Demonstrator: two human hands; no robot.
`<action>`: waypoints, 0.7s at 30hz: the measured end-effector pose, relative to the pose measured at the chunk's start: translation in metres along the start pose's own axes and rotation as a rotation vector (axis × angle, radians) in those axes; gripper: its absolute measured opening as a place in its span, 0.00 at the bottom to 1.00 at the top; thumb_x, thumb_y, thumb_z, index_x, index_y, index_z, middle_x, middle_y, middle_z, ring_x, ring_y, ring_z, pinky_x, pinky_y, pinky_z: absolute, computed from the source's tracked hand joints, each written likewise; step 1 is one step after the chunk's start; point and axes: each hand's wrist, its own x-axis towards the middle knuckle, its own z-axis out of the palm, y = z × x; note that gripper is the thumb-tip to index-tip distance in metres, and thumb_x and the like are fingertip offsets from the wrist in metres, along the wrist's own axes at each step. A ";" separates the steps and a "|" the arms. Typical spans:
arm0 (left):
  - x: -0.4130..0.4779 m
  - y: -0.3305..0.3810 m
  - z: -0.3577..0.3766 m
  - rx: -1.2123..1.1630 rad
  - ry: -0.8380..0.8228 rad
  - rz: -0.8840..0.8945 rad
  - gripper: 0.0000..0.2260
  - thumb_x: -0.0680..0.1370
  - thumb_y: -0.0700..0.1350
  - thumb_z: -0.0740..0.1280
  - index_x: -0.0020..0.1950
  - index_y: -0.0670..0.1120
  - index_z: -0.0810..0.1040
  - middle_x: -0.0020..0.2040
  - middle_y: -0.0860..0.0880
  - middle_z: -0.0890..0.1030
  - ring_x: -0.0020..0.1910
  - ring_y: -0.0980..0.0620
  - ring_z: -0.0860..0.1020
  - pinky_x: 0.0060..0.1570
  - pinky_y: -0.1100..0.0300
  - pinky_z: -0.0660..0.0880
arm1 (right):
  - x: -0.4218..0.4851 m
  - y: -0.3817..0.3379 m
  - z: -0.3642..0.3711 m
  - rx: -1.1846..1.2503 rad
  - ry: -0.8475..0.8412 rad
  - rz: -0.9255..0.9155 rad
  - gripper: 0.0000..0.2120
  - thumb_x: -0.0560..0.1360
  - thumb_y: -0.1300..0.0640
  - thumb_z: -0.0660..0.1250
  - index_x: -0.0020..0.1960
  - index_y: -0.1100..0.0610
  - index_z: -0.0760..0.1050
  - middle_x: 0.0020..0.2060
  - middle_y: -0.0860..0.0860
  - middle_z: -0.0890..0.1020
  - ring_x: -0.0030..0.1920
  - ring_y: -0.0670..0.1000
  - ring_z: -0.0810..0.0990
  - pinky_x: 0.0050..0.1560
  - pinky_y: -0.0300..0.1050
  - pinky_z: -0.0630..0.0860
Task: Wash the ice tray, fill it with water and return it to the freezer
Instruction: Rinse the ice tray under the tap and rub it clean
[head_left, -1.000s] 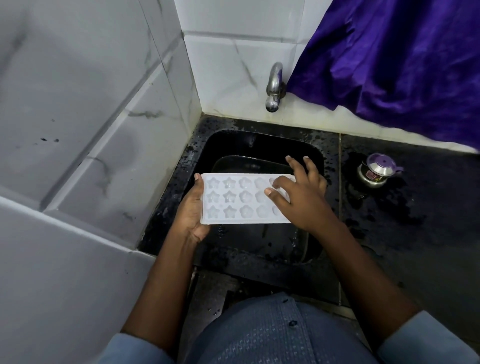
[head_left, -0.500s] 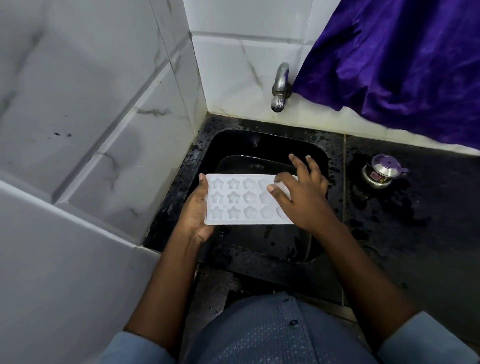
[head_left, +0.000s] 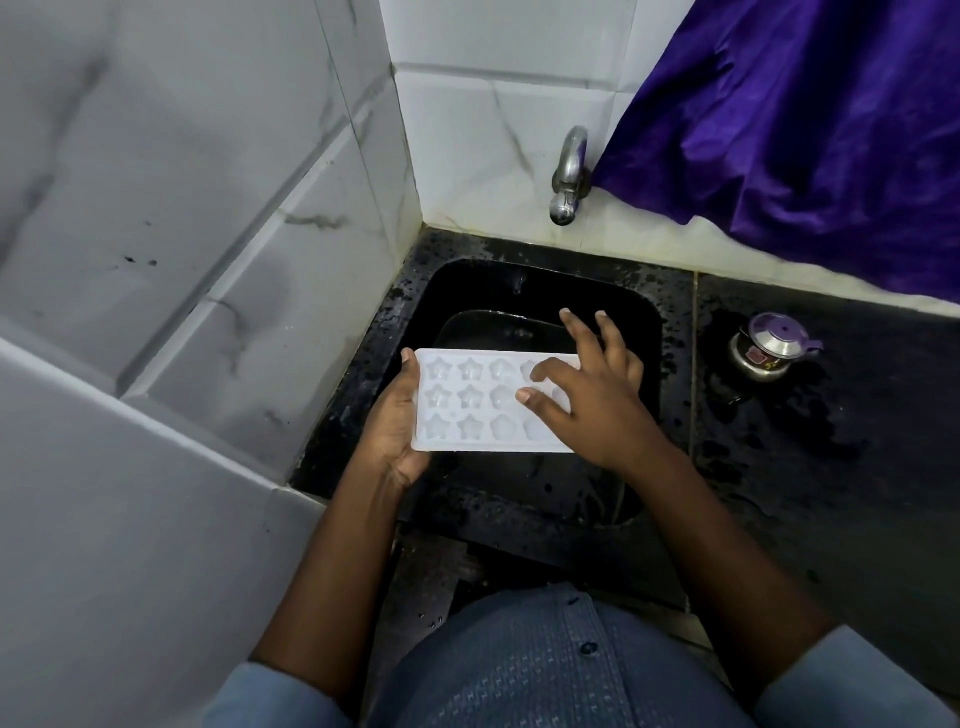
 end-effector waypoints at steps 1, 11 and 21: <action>0.000 0.000 0.000 0.003 0.000 0.002 0.34 0.85 0.69 0.54 0.75 0.43 0.77 0.69 0.38 0.83 0.65 0.38 0.84 0.56 0.43 0.85 | 0.000 0.001 -0.001 -0.005 0.006 0.005 0.23 0.79 0.29 0.55 0.60 0.40 0.79 0.85 0.48 0.50 0.83 0.54 0.37 0.75 0.67 0.49; 0.000 -0.002 0.002 0.011 -0.010 0.008 0.36 0.85 0.69 0.53 0.77 0.42 0.75 0.71 0.37 0.82 0.69 0.36 0.82 0.65 0.39 0.79 | 0.001 -0.005 -0.002 0.001 -0.054 0.010 0.25 0.79 0.28 0.53 0.61 0.40 0.78 0.85 0.47 0.48 0.82 0.52 0.35 0.76 0.66 0.47; 0.000 -0.002 0.002 -0.017 -0.003 -0.008 0.36 0.84 0.69 0.55 0.76 0.42 0.77 0.69 0.38 0.83 0.66 0.37 0.83 0.57 0.42 0.84 | 0.002 -0.005 -0.002 0.002 -0.087 0.026 0.27 0.78 0.26 0.51 0.64 0.40 0.76 0.85 0.47 0.45 0.82 0.54 0.33 0.76 0.69 0.49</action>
